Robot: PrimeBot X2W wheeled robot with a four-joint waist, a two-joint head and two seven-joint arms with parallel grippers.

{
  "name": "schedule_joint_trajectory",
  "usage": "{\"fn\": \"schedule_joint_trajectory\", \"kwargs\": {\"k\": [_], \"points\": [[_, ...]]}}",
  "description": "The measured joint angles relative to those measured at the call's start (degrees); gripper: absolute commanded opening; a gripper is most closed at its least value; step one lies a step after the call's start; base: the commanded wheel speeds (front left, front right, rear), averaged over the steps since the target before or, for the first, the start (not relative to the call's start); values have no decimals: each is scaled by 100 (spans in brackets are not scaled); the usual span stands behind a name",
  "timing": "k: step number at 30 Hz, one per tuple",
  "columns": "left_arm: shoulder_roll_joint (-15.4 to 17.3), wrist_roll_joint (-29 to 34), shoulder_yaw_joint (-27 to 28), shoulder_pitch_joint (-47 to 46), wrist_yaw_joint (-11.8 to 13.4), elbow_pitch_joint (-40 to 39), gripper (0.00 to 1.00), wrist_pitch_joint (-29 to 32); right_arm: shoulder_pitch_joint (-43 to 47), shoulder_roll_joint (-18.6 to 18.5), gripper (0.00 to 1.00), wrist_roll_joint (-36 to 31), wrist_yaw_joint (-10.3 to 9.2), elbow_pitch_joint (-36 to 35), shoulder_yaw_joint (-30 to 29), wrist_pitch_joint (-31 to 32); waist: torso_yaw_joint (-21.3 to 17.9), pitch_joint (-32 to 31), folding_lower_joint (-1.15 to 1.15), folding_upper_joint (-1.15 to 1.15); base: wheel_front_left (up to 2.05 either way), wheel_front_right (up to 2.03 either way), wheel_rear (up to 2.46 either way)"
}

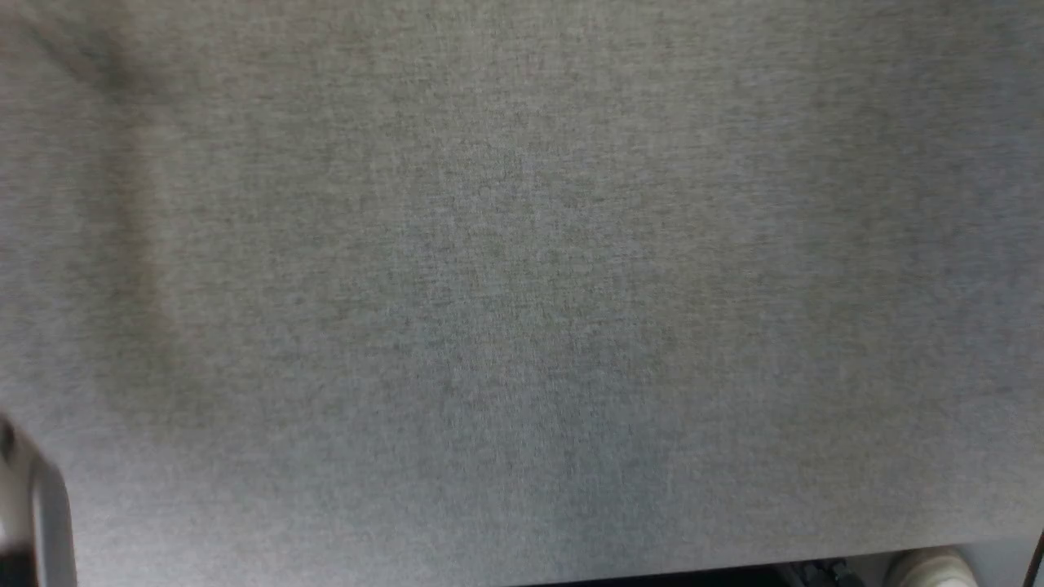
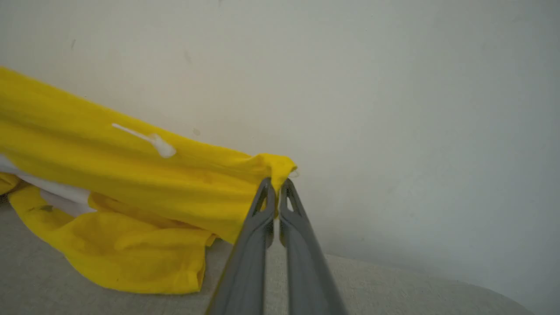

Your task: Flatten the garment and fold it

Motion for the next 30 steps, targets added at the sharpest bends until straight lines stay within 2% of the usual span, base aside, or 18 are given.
{"fn": "schedule_joint_trajectory", "kwargs": {"k": [2,6,11,14,18,24,30], "points": [[52,-94,63,722,44,-488,0,168,605,-187,0,318,1,-424,-52,175,9,-143,0,0,0,0,0],[-99,-259,162,2349,249,-1366,0,417,1956,-330,0,743,2,-1344,-296,536,33,-456,0,0,0,0,0],[-137,-848,355,3700,122,-1608,0,708,3506,-143,0,1029,5,-2354,-703,1013,70,-862,-1,0,0,0,0],[-294,-865,255,4519,103,-1712,0,717,4303,69,0,1145,3,-2732,-905,1241,100,-1106,-1,0,0,0,0],[-393,-870,-4,5353,0,-1545,0,867,5270,290,0,1383,1,-2967,-1099,1525,154,-1449,-1,0,0,0,0],[-523,-1160,-318,6425,-73,-1046,0,1236,6642,423,0,1650,1,-2998,-1388,1875,249,-2044,0,0,0,0,0],[-591,-1482,-499,7337,-65,-906,0,1725,7870,453,0,2075,1,-3067,-1600,2724,346,-2702,-1,0,0,0,0]]}}
